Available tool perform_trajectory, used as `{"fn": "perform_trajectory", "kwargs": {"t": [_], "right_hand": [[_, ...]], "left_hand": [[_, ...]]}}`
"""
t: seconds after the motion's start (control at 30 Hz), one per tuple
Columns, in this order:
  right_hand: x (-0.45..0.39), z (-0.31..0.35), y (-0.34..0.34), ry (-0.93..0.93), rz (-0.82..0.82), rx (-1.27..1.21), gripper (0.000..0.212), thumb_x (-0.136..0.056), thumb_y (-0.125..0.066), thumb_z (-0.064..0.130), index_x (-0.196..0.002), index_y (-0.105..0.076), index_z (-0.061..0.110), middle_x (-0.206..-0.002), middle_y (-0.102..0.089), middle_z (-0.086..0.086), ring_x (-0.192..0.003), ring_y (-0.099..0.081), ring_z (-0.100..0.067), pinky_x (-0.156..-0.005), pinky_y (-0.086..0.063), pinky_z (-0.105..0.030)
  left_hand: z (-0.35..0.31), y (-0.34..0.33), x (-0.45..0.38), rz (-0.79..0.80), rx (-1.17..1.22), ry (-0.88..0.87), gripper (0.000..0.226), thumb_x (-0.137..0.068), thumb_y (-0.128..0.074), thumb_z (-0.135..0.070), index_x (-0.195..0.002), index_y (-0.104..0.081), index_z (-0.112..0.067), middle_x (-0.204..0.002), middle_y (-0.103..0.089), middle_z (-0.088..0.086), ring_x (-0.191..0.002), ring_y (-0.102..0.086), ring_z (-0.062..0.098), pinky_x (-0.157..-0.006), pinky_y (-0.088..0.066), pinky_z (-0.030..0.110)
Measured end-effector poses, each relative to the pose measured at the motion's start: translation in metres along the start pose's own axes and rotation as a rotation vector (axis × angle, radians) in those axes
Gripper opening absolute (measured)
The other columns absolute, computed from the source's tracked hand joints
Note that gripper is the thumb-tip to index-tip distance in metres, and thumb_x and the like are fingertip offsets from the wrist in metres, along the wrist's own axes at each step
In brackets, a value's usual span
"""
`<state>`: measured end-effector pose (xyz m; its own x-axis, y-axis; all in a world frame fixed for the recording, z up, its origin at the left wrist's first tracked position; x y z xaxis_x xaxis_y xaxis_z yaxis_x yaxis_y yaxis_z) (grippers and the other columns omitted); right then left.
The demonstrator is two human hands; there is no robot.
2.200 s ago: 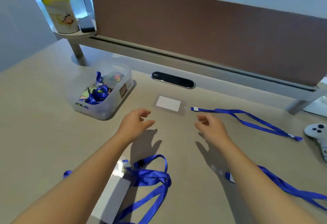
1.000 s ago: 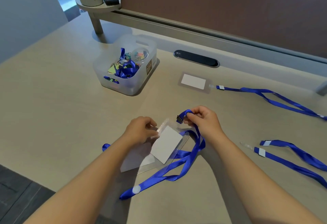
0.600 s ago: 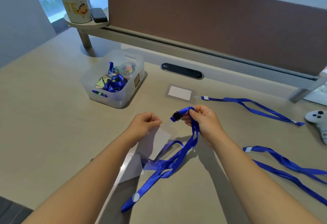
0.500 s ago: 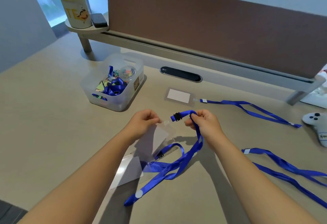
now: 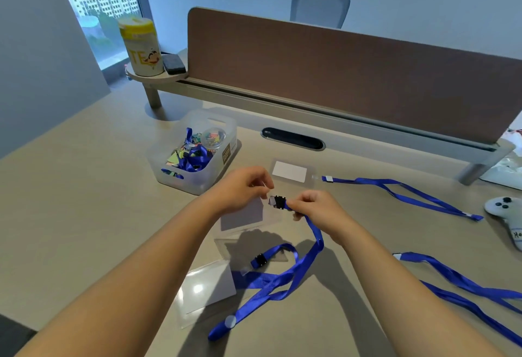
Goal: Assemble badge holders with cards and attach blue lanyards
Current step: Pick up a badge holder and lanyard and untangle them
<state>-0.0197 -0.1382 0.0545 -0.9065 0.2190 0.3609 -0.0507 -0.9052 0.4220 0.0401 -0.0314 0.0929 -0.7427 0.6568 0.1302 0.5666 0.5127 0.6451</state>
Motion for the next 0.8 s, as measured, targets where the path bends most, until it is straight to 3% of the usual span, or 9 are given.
{"fn": "perform_trajectory", "kwargs": {"t": [0.1, 0.2, 0.27, 0.33, 0.43, 0.63, 0.73, 0.8], "right_hand": [[0.000, 0.001, 0.000, -0.012, 0.040, -0.008, 0.020, -0.087, -0.051, 0.006, -0.105, -0.060, 0.006, -0.071, -0.060, -0.002, -0.073, -0.060, -0.013, -0.094, -0.045, -0.039], [0.002, 0.008, -0.009, -0.002, 0.159, 0.018, 0.042, -0.083, -0.056, 0.005, -0.123, -0.053, 0.016, -0.078, -0.061, 0.000, -0.083, -0.058, -0.011, -0.084, -0.039, -0.023], [0.002, 0.016, -0.012, 0.037, 0.186, -0.021, 0.034, -0.084, -0.056, 0.008, -0.117, -0.056, 0.018, -0.078, -0.061, 0.002, -0.074, -0.057, -0.007, -0.077, -0.039, -0.020], [0.002, 0.025, -0.008, 0.090, 0.139, -0.038, 0.009, -0.085, -0.058, 0.012, -0.092, -0.062, 0.014, -0.074, -0.060, 0.002, -0.065, -0.054, -0.007, -0.069, -0.043, -0.017], [-0.001, 0.031, 0.005, 0.147, 0.022, -0.047, 0.020, -0.084, -0.059, 0.010, -0.066, -0.053, 0.014, -0.067, -0.057, 0.001, -0.061, -0.054, -0.007, -0.062, -0.047, -0.016], [0.000, 0.036, -0.007, 0.111, 0.154, -0.064, 0.014, -0.084, -0.057, 0.006, -0.081, -0.057, 0.019, -0.074, -0.061, 0.000, -0.069, -0.058, -0.008, -0.062, -0.047, -0.014], [0.001, 0.042, -0.011, 0.128, 0.155, -0.029, 0.012, -0.086, -0.054, 0.003, -0.090, -0.066, 0.005, -0.071, -0.059, -0.001, -0.065, -0.055, -0.008, -0.058, -0.049, -0.011], [-0.001, 0.045, -0.009, 0.130, 0.118, -0.042, 0.013, -0.087, -0.054, 0.005, -0.093, -0.064, 0.001, -0.073, -0.059, -0.001, -0.066, -0.055, -0.009, -0.064, -0.049, -0.015]], "left_hand": [[-0.011, 0.007, 0.002, 0.000, -0.077, -0.032, 0.014, -0.088, -0.049, -0.009, -0.099, -0.058, -0.009, -0.087, -0.054, -0.001, -0.086, -0.051, 0.013, -0.079, -0.041, 0.024], [-0.022, 0.009, 0.002, 0.012, -0.161, -0.060, 0.017, -0.088, -0.049, -0.010, -0.102, -0.058, -0.009, -0.092, -0.051, -0.002, -0.088, -0.047, 0.011, -0.079, -0.039, 0.023], [-0.027, 0.010, 0.001, 0.016, -0.204, -0.068, 0.018, -0.088, -0.049, -0.011, -0.104, -0.057, -0.010, -0.094, -0.051, -0.002, -0.088, -0.047, 0.011, -0.079, -0.039, 0.022], [-0.027, 0.012, 0.001, 0.022, -0.229, -0.068, 0.019, -0.089, -0.049, -0.011, -0.105, -0.057, -0.011, -0.097, -0.051, -0.001, -0.090, -0.046, 0.011, -0.081, -0.040, 0.022], [-0.023, 0.017, 0.000, 0.021, -0.227, -0.051, 0.020, -0.088, -0.050, -0.011, -0.107, -0.058, -0.012, -0.099, -0.053, 0.001, -0.092, -0.048, 0.012, -0.086, -0.041, 0.026], [-0.019, 0.025, 0.000, -0.009, -0.185, -0.051, 0.020, -0.086, -0.053, -0.011, -0.105, -0.059, -0.012, -0.093, -0.053, -0.001, -0.090, -0.051, 0.014, -0.087, -0.045, 0.030], [-0.017, 0.033, -0.001, -0.057, -0.156, -0.046, 0.022, -0.086, -0.053, -0.012, -0.108, -0.057, -0.013, -0.090, -0.053, -0.001, -0.088, -0.051, 0.014, -0.084, -0.045, 0.027], [-0.015, 0.039, -0.002, -0.109, -0.136, -0.035, 0.025, -0.086, -0.054, -0.013, -0.110, -0.054, -0.013, -0.093, -0.057, 0.003, -0.089, -0.053, 0.016, -0.083, -0.044, 0.028]]}}
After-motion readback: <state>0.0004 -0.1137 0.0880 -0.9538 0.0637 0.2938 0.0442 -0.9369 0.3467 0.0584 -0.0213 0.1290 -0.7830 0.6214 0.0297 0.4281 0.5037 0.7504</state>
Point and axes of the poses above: each hand's wrist, its own x-axis away from the middle knuckle, its own y-axis out of the back of the hand, z = x × y, the point moved 9 cm from there along -x, towards the middle knuckle
